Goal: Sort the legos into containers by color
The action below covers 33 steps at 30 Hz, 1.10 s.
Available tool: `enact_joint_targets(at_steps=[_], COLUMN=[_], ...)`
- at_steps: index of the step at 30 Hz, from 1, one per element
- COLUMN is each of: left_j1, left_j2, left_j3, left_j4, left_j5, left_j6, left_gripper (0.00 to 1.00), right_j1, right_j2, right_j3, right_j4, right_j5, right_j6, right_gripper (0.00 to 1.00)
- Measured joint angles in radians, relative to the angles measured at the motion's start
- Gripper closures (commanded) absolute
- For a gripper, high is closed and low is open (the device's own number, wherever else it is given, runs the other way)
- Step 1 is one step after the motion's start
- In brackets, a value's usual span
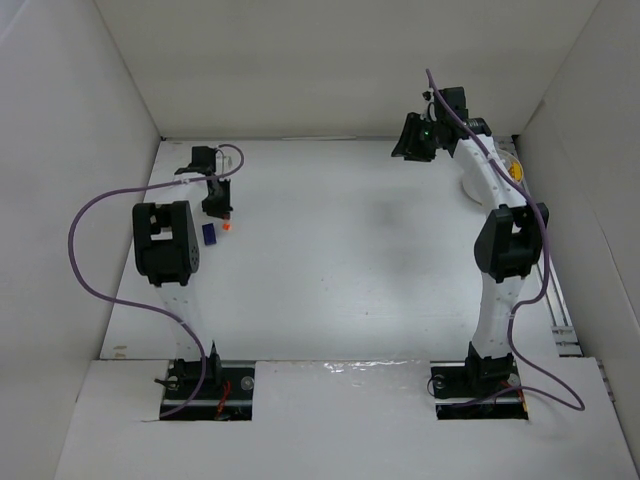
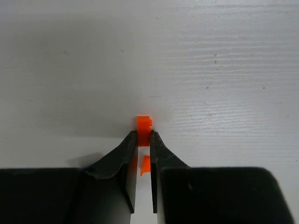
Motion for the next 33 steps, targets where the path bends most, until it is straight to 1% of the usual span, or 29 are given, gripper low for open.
enact_joint_targets(at_steps=[2, 5, 8, 11, 13, 16, 19, 22, 24, 28, 33], left_j1=[0.002, 0.001, 0.002, 0.002, 0.001, -0.008, -0.029, -0.047, -0.056, -0.084, -0.11], left_j2=[-0.01, -0.065, -0.195, -0.381, -0.497, -0.61, -0.639, -0.636, -0.636, -0.64, -0.644], left_j3=[-0.015, -0.088, -0.199, -0.279, -0.296, -0.294, -0.286, -0.286, -0.286, -0.286, -0.286], left_j4=[0.016, 0.045, 0.074, 0.113, 0.159, 0.23, 0.25, 0.235, 0.219, 0.188, 0.154], left_j5=[0.032, 0.122, 0.261, 0.436, 0.544, 0.695, 0.8, 0.863, 0.882, 0.892, 0.893], left_j6=[0.004, 0.018, 0.048, 0.073, 0.075, 0.073, 0.072, 0.076, 0.086, 0.113, 0.153], left_gripper=[1.0, 1.0, 1.0, 1.0, 1.0, 1.0, 1.0, 1.0, 1.0, 1.0, 1.0], right_j1=[0.0, 0.0, 0.0, 0.003, 0.014, 0.058, 0.14, 0.227, 0.262, 0.267, 0.288], right_j2=[0.0, -0.007, -0.042, -0.082, -0.113, -0.166, -0.211, -0.248, -0.264, -0.26, -0.236], right_j3=[-0.001, -0.023, -0.115, -0.204, -0.262, -0.337, -0.371, -0.376, -0.376, -0.352, -0.3], right_j4=[0.0, 0.014, 0.034, 0.062, 0.091, 0.146, 0.197, 0.243, 0.267, 0.288, 0.284], right_j5=[-0.012, -0.066, -0.158, -0.28, -0.351, -0.435, -0.487, -0.523, -0.542, -0.552, -0.498], right_j6=[0.002, 0.018, 0.049, 0.1, 0.146, 0.218, 0.278, 0.325, 0.355, 0.409, 0.444], right_gripper=[0.52, 0.52, 0.52, 0.52, 0.52, 0.51, 0.51, 0.51, 0.51, 0.51, 0.51])
